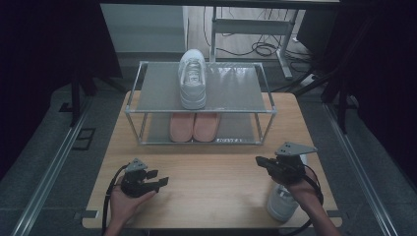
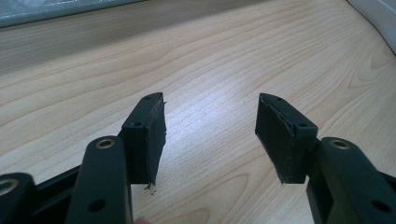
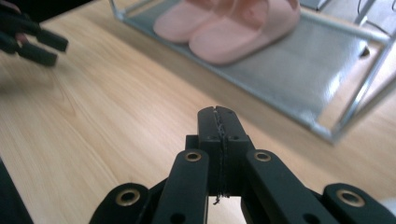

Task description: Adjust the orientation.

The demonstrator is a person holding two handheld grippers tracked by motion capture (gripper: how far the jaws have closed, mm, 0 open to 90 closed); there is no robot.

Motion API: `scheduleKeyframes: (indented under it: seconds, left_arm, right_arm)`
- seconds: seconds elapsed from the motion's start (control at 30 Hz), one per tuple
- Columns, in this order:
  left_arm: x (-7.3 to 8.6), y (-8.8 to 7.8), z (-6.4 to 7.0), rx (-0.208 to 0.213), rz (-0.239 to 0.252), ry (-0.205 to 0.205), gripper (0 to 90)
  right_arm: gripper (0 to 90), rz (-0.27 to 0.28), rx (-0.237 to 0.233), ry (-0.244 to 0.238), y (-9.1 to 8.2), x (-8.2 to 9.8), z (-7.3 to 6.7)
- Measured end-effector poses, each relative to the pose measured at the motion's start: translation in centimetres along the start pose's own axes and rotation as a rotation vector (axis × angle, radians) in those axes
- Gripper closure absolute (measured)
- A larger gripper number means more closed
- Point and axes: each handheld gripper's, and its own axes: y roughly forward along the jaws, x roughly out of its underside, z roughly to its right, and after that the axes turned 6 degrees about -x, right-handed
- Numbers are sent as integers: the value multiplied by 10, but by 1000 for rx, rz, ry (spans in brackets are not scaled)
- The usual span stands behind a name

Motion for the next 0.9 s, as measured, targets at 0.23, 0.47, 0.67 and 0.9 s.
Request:
scheduleKeyframes:
  seconds: [0.23, 0.47, 0.67, 0.9]
  left_arm:
    - [0, 0, -1, -1, -2, 0, 432]
    - [0, -1, -3, -5, 0, -5, 432]
    - [0, -1, -2, -1, -1, -1, 432]
    - [0, -1, -4, -4, -1, -7, 432]
  right_arm:
    - [894, -59, -7, 10, -5, 26, -7]
    - [894, -119, 4, 22, -12, 51, -14]
    - [894, -148, 27, 24, -16, 55, -13]
    - [895, -190, 35, -13, -19, 64, -30]
